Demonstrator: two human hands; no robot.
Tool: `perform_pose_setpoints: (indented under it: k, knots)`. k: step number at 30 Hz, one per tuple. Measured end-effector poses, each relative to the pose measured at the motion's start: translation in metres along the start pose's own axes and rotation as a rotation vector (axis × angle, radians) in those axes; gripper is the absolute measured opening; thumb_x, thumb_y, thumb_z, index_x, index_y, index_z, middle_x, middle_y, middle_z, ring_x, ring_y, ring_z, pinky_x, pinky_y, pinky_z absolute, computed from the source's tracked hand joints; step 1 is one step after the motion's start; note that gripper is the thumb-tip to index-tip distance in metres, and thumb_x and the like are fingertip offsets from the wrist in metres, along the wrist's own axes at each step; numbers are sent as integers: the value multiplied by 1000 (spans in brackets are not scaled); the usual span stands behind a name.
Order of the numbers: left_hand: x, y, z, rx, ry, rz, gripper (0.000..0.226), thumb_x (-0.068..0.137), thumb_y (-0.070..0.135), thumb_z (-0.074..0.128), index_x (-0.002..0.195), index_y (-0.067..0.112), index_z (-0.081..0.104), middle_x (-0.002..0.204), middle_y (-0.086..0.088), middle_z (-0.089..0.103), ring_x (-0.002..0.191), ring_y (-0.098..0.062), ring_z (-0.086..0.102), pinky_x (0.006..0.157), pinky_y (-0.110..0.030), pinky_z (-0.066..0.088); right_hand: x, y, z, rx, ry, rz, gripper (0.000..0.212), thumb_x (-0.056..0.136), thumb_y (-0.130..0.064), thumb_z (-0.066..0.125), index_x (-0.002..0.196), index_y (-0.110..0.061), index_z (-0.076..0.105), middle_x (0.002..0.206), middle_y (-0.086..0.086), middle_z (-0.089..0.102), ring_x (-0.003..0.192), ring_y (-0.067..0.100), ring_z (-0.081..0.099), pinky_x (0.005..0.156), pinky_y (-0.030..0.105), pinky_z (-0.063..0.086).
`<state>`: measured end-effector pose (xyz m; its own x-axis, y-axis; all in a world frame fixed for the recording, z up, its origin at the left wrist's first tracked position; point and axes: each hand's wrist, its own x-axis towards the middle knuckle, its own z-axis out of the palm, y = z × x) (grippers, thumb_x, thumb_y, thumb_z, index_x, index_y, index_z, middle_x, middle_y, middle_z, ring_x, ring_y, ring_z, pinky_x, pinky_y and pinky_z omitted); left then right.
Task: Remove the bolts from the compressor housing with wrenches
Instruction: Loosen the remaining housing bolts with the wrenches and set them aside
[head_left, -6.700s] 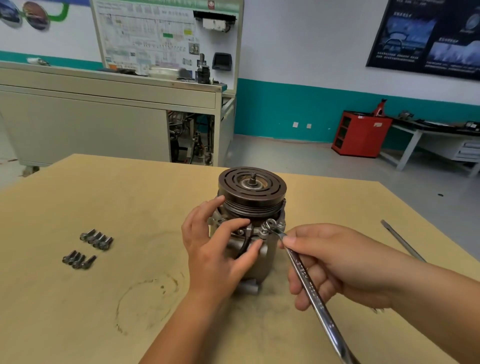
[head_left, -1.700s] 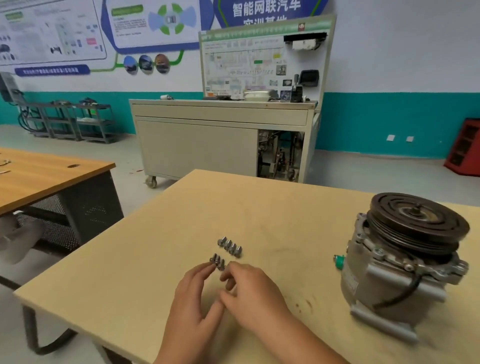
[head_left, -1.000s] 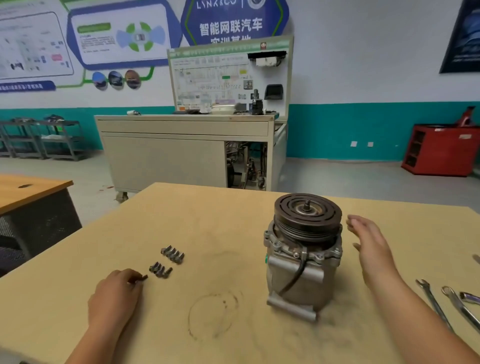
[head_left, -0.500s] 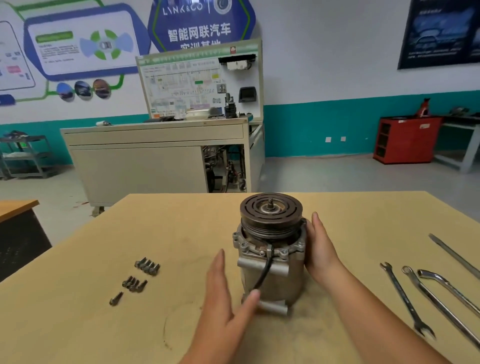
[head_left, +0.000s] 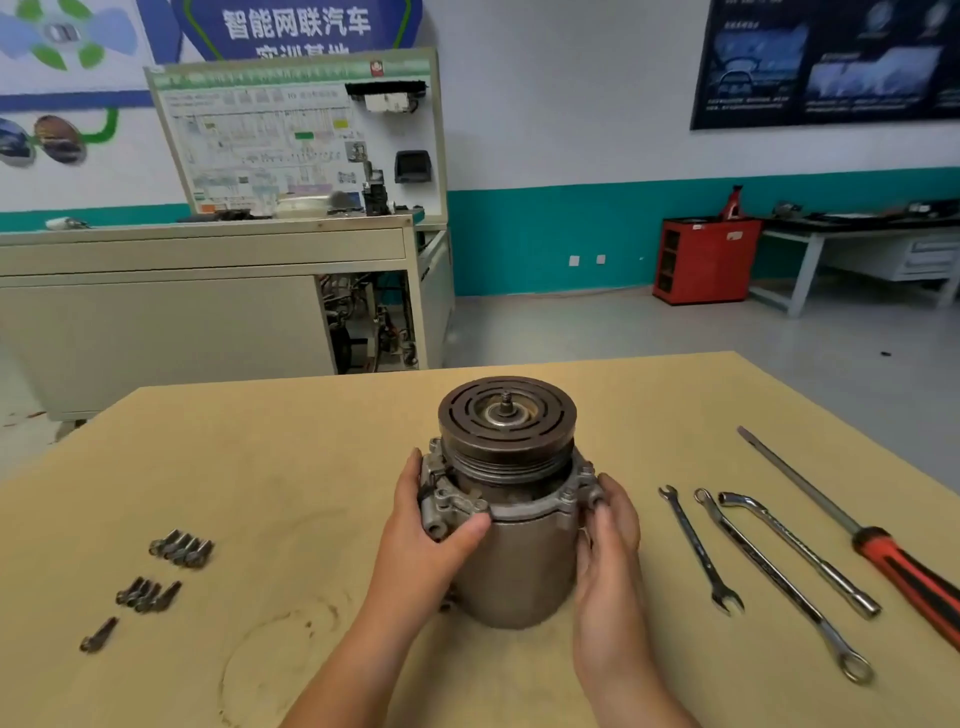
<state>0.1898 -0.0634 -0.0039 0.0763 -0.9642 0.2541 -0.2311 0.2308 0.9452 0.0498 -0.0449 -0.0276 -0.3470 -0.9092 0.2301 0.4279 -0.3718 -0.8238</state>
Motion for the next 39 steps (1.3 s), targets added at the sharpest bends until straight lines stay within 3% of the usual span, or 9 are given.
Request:
perform_pose_setpoints:
  k: [4,6,10,14,22,27,29,33,39]
  knots:
    - [3,-7,5,-53,53,33,104,44,61,61,139,36,28,123,23,47,112,-1,49,86,-10,35,-9,-10,-9,-138,-90,-41,41,79,-41,48,119,-36,46,124,-14,57,113,-4,54,83,10,45]
    - [-3,-7,5,-50,99,75,98,46,65,61,135,43,26,126,25,44,116,0,47,87,-9,34,-5,-19,-12,-321,-81,-104,36,78,-42,53,113,-38,49,129,-6,49,117,2,51,91,13,41]
    - [-12,-2,8,-5,245,344,63,60,53,68,116,59,40,139,15,39,131,2,36,102,-16,29,7,-40,-18,-629,-135,-348,14,84,-24,63,88,-38,63,125,-12,42,118,-11,39,88,-3,28]
    - [-14,7,12,88,216,455,24,64,51,65,86,49,58,136,20,36,126,11,35,89,-12,37,11,-59,-19,-674,-292,-248,32,85,-16,66,84,-48,67,128,-21,43,121,-10,38,89,-2,30]
    - [-10,4,14,46,217,451,14,64,51,60,78,50,58,126,24,44,120,14,39,80,0,37,15,-54,-5,-837,-168,-244,28,74,-33,75,70,-38,48,110,-24,43,112,-1,45,87,9,36]
    - [0,-1,7,-10,170,446,14,62,49,64,72,39,61,125,29,47,122,6,44,86,-3,38,32,-70,-63,-874,-77,-262,20,78,-47,64,89,-37,50,114,-18,44,114,-4,42,82,2,31]
    - [1,-1,6,-47,143,446,13,61,46,67,71,38,63,124,27,49,121,9,44,91,-2,36,52,-81,-104,-1136,5,-124,11,87,-37,61,93,-32,55,112,-10,46,112,9,46,74,5,35]
    - [2,-2,5,-72,115,419,9,64,33,73,69,35,65,121,33,49,121,12,43,95,-5,37,82,-82,-161,-1888,-148,255,38,93,-43,47,121,-17,48,119,3,47,107,19,50,79,28,43]
    - [0,8,2,-109,72,355,18,58,47,69,64,30,66,129,18,49,127,4,43,101,-25,34,103,-74,-168,-2199,-339,93,29,99,-31,35,120,-13,46,101,0,58,86,16,56,63,26,39]
